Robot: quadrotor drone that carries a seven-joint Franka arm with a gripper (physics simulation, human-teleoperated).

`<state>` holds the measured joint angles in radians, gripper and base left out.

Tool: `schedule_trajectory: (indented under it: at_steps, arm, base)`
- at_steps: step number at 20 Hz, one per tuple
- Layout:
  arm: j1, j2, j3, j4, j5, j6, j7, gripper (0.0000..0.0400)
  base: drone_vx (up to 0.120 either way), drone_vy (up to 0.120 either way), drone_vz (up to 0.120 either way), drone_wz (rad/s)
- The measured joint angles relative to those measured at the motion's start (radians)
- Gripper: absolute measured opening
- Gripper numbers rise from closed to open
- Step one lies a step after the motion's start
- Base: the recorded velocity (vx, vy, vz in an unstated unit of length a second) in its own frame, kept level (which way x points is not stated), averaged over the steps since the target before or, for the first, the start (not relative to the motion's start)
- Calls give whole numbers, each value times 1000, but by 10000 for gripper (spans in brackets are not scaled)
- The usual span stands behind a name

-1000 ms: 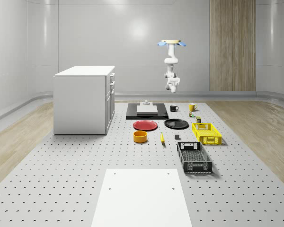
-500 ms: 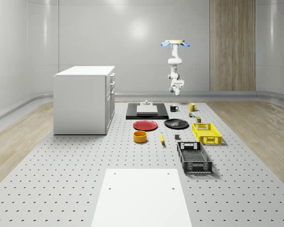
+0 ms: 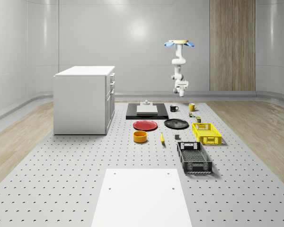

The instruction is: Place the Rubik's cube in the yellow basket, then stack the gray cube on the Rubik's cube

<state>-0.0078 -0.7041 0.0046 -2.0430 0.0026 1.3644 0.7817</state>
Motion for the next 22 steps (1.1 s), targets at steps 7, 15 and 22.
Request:
schedule_trajectory:
  at_steps: [7, 15, 22]
  arm:
    - [-1, -3, 1, -3, -1, 5, 0, 400]
    - [-2, -7, 4, -7, -4, 11, 0, 400]
    - [-5, -11, 12, -10, -16, 16, 1, 400]
  base:
    - [120, 120, 0, 0]
    - [120, 10, 0, 0]
    - [120, 0, 0, 0]
